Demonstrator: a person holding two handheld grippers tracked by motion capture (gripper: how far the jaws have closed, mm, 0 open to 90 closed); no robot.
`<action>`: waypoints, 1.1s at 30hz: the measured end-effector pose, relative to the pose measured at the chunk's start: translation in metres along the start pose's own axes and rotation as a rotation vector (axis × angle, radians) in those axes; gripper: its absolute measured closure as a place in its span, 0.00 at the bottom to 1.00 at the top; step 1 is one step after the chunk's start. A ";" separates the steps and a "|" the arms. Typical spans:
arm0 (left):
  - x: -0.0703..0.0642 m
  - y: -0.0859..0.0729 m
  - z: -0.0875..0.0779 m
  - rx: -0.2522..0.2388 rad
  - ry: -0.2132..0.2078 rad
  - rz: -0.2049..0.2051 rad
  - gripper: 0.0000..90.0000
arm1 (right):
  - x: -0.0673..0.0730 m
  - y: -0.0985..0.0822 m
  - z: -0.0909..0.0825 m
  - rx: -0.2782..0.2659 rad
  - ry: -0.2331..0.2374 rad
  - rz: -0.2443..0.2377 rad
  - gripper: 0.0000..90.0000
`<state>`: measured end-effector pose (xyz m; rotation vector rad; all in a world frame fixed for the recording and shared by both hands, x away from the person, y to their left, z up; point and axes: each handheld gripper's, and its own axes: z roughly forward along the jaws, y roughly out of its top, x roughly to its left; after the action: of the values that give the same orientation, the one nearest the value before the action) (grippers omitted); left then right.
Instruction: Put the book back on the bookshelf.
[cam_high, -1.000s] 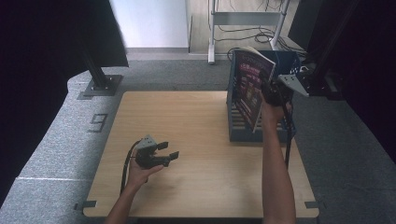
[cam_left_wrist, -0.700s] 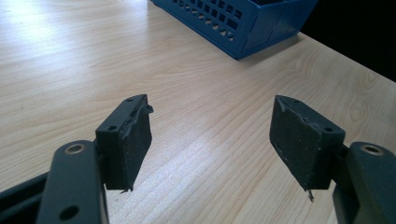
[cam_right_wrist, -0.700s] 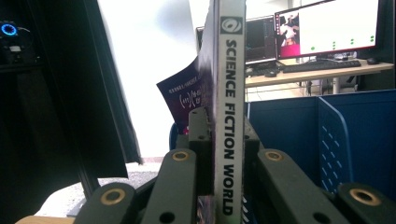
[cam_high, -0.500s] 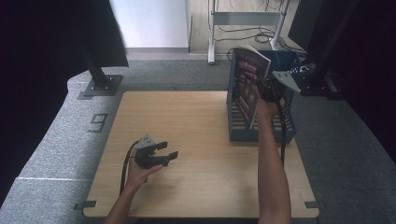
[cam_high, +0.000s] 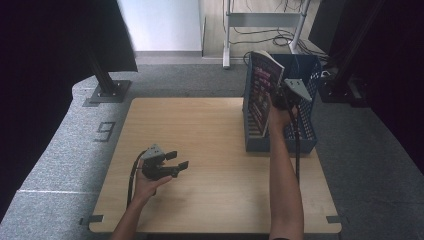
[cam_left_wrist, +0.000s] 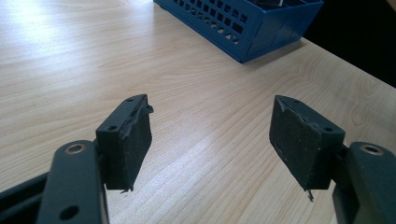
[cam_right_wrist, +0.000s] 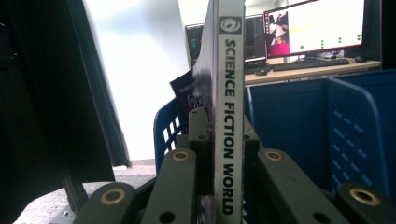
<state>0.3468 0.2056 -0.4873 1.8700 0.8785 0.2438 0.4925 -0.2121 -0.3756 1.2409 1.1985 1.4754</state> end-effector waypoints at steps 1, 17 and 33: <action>0.000 0.000 0.000 0.001 0.000 0.000 0.33 | 0.000 -0.002 0.000 0.003 -0.001 0.000 0.91; -0.002 0.000 0.000 0.002 0.001 0.005 0.33 | 0.005 -0.031 -0.004 0.008 -0.012 -0.023 0.91; -0.007 0.000 0.002 0.004 -0.005 0.018 0.33 | 0.013 -0.040 -0.026 0.086 0.000 -0.067 0.88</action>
<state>0.3430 0.1997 -0.4864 1.8826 0.8598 0.2487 0.4662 -0.1963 -0.4136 1.2455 1.3030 1.3885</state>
